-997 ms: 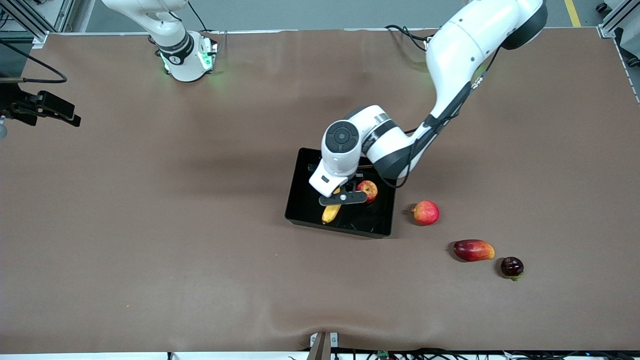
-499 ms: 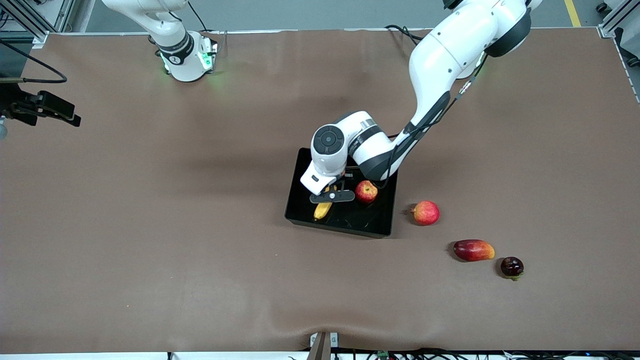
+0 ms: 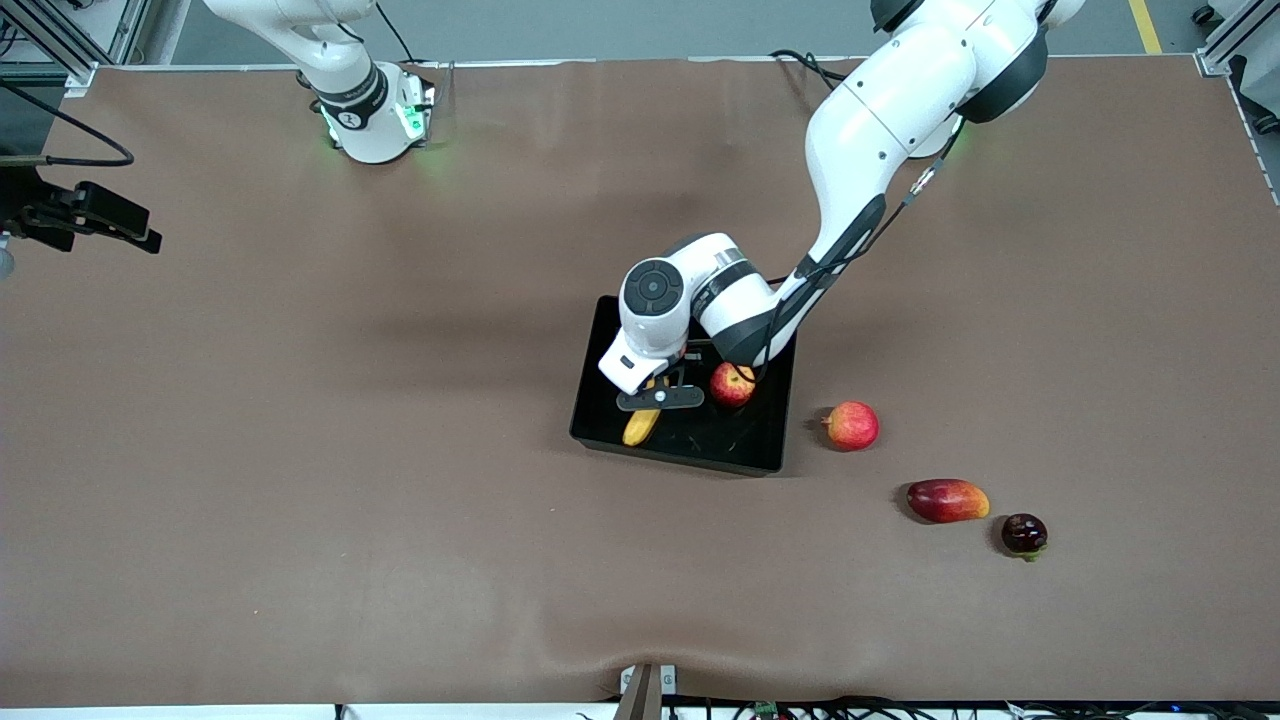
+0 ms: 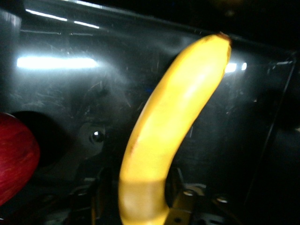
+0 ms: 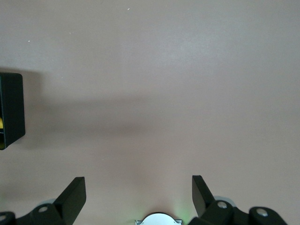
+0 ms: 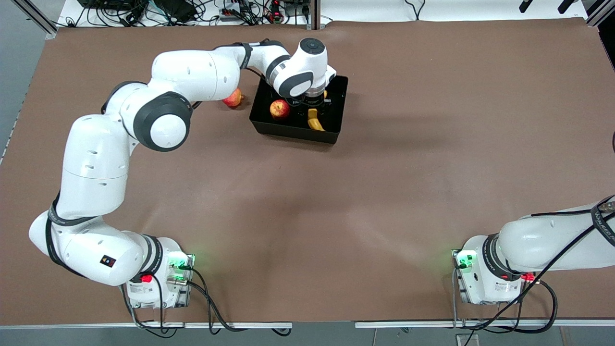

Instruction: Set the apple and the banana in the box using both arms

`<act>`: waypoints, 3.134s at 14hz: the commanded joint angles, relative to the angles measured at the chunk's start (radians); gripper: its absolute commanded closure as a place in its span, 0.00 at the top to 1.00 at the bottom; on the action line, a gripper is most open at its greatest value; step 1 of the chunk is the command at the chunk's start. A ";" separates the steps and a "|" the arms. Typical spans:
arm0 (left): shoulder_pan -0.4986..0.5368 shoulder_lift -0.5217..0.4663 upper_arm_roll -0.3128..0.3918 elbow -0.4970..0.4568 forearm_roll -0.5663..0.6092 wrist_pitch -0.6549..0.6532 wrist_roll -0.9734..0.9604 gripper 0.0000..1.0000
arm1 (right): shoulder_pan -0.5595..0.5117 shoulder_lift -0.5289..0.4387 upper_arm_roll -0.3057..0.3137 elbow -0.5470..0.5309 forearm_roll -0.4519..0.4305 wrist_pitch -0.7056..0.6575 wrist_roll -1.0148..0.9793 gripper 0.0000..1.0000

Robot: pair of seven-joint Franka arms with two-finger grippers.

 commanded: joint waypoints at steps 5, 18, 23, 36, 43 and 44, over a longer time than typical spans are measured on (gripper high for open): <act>0.117 -0.187 0.001 0.006 0.016 -0.104 0.042 1.00 | -0.004 -0.003 0.005 0.000 -0.002 -0.002 -0.006 1.00; 0.370 -0.512 -0.002 0.003 -0.051 -0.462 0.254 1.00 | -0.004 -0.003 0.005 0.000 -0.009 -0.003 -0.006 1.00; 0.510 -0.586 -0.004 0.003 -0.143 -0.467 0.422 1.00 | -0.004 -0.003 0.005 0.000 -0.009 -0.003 -0.006 1.00; 0.722 -0.741 -0.002 -0.001 -0.243 -0.596 0.814 1.00 | -0.002 -0.004 0.005 0.000 -0.009 -0.011 -0.004 1.00; 0.636 -0.876 0.132 -0.105 -0.324 -0.617 0.857 1.00 | -0.002 -0.006 0.005 0.000 -0.007 -0.008 -0.004 1.00; 0.580 -0.900 0.190 -0.130 -0.335 -0.616 0.872 1.00 | -0.002 -0.004 0.005 -0.001 -0.009 -0.006 -0.004 1.00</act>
